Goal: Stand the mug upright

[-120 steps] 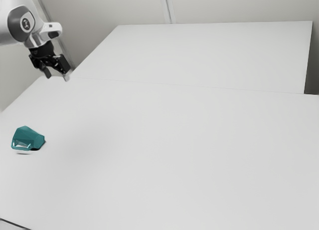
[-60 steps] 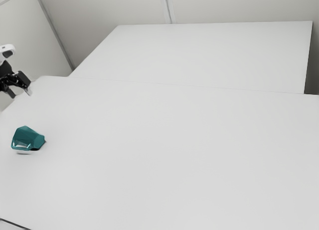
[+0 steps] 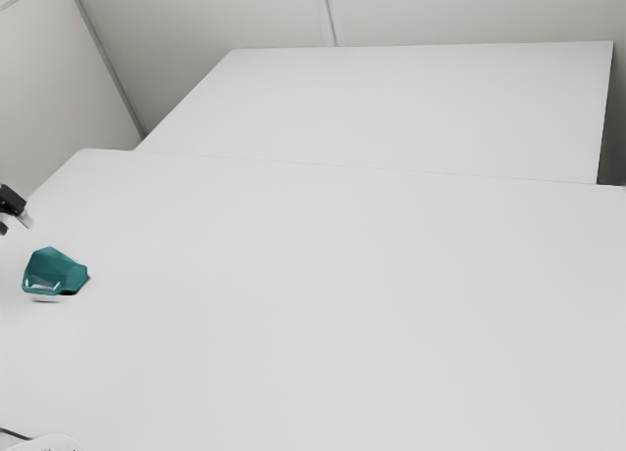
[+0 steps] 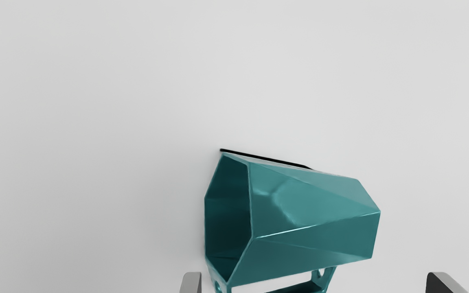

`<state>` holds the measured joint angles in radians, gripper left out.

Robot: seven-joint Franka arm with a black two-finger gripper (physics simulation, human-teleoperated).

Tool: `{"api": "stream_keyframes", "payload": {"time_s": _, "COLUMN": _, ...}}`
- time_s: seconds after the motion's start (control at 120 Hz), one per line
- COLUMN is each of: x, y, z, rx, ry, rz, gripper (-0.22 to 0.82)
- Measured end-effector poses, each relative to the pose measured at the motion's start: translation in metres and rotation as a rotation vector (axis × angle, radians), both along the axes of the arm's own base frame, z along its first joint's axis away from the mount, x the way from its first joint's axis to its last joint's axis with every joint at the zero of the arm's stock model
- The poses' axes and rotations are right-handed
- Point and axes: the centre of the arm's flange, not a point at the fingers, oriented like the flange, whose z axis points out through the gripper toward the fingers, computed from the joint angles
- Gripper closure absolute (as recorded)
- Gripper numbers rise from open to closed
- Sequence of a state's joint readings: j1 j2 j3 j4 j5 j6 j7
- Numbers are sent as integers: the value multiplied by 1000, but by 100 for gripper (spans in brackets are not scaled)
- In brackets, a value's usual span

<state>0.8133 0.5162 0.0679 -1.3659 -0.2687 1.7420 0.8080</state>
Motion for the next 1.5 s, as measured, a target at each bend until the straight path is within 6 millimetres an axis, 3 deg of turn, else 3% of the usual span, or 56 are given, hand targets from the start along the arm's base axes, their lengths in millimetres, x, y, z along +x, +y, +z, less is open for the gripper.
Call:
{"api": "stream_keyframes", "payload": {"time_s": 0.217, "x": 2, "y": 20, "z": -52, "rx": -76, "ry": -29, "rz": -45, "gripper": 0}}
{"api": "stream_keyframes", "payload": {"time_s": 0.4, "x": 2, "y": 28, "z": -66, "rx": -140, "ry": -102, "rz": -72, "gripper": 0}}
{"api": "stream_keyframes", "payload": {"time_s": 0.6, "x": -6, "y": 33, "z": -98, "rx": -238, "ry": -149, "rz": -67, "gripper": 0}}
{"api": "stream_keyframes", "payload": {"time_s": 0.8, "x": -2, "y": 28, "z": -111, "rx": -288, "ry": -180, "rz": -86, "gripper": 0}}
{"api": "stream_keyframes", "payload": {"time_s": 1.058, "x": -14, "y": 32, "z": -121, "rx": -377, "ry": -235, "rz": -69, "gripper": 1}}
{"api": "stream_keyframes", "payload": {"time_s": 1.2, "x": -12, "y": 28, "z": -120, "rx": -408, "ry": -250, "rz": -82, "gripper": 9}}
{"api": "stream_keyframes", "payload": {"time_s": 1.5, "x": -13, "y": 23, "z": -121, "rx": -466, "ry": -281, "rz": -85, "gripper": 43}}
